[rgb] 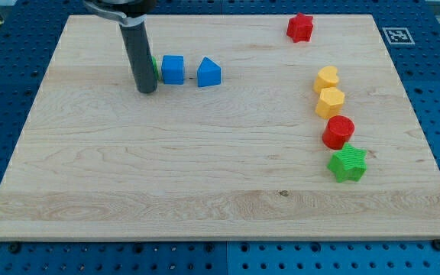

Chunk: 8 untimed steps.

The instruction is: Move the green star towards the center

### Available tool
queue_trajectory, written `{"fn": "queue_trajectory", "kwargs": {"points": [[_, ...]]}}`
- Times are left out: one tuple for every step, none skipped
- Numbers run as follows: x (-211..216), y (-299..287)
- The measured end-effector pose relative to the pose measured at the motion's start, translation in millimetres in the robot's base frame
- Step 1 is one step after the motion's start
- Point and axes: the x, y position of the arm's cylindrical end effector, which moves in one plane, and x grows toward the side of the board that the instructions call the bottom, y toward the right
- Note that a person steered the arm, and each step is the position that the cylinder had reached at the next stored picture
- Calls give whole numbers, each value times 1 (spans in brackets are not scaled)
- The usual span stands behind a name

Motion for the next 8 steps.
{"fn": "queue_trajectory", "kwargs": {"points": [[94,30],[171,94],[208,196],[218,314],[206,398],[180,393],[178,385],[169,348]]}}
